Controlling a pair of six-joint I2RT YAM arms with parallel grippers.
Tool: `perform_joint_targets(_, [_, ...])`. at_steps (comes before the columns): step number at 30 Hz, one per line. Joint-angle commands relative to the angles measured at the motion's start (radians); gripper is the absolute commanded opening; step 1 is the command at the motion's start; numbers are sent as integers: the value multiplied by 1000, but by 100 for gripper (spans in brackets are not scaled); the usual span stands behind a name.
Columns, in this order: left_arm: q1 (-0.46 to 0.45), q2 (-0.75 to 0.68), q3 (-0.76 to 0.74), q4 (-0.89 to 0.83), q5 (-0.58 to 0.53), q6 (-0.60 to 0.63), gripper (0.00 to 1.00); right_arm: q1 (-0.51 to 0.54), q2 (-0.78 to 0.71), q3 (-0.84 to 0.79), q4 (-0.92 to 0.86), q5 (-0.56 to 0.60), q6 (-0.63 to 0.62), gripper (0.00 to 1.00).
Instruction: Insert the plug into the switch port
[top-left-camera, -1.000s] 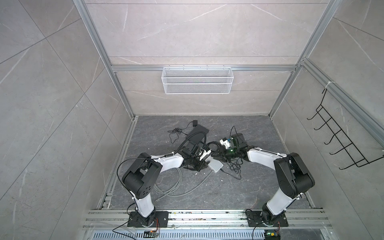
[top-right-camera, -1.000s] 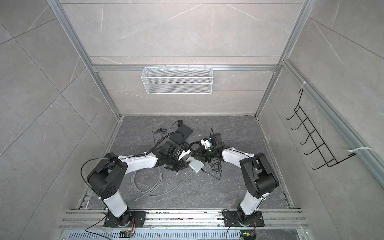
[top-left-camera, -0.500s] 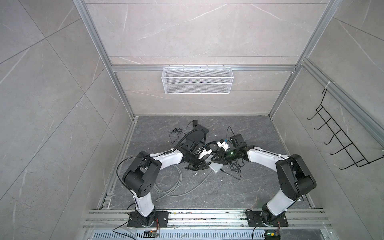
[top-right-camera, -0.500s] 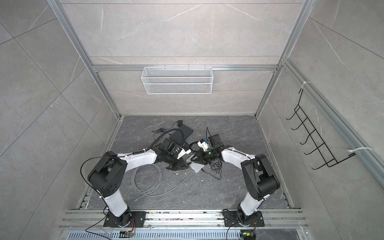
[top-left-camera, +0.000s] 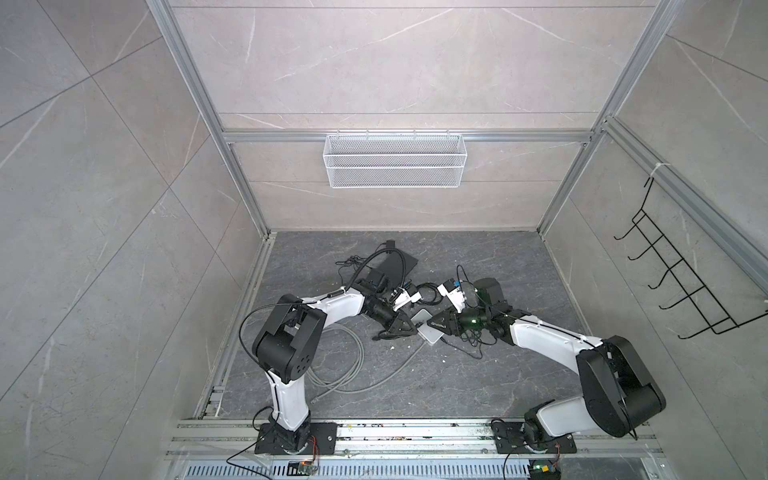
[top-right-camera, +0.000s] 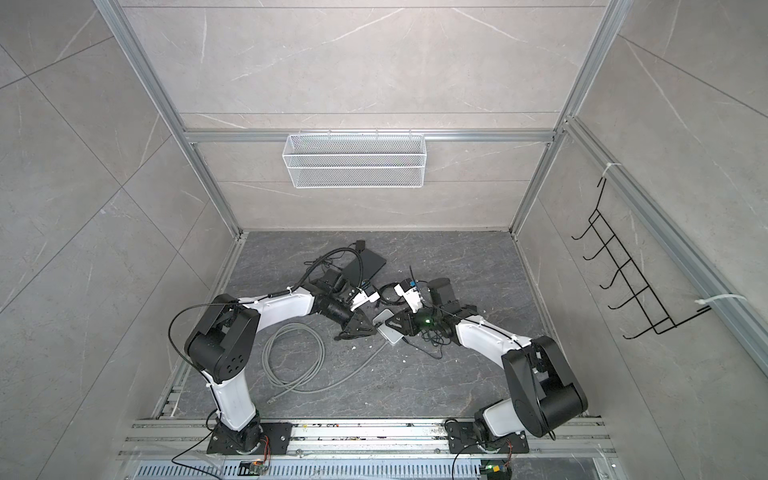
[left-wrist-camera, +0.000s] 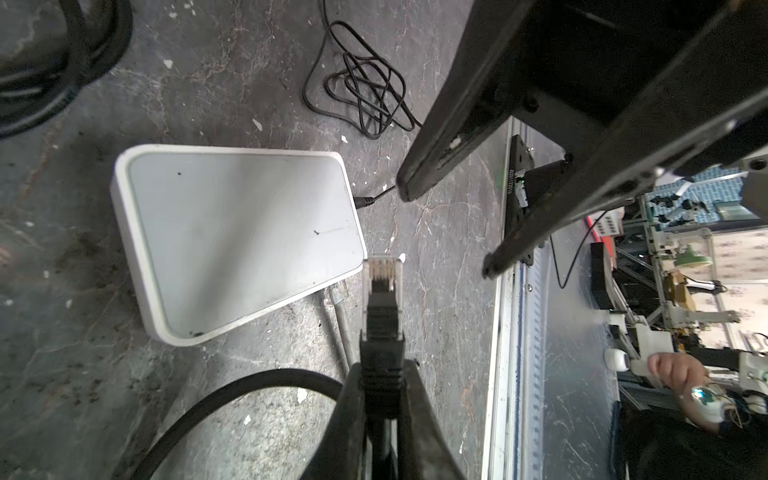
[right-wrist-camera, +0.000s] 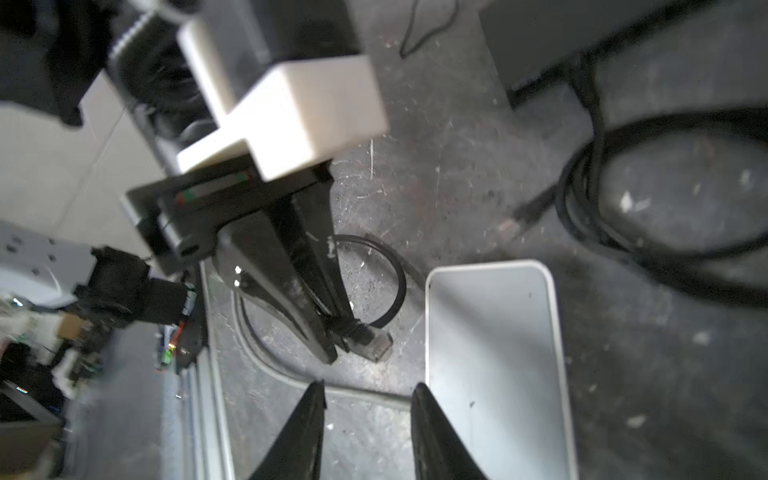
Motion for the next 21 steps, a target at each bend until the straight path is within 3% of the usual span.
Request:
perform_joint_targets(1, [21,30,62,-135,104,87,14,15,-28,-45,172,-73,-309,39])
perform_joint_targets(4, [29,33,108,-238,108,134,15,51,-42,-34,138,-74,-481,39])
perform_joint_targets(9, [46,35,175,-418,137,241,17,97,-67,61,-118,68,-784,39])
perform_joint_targets(16, [50,46,197,-450,131,259,17,108,-29,107,-123,206,-937,40])
perform_joint_targets(21, [54,55,224,-466,130,266,17,174,8,146,-150,279,-1012,39])
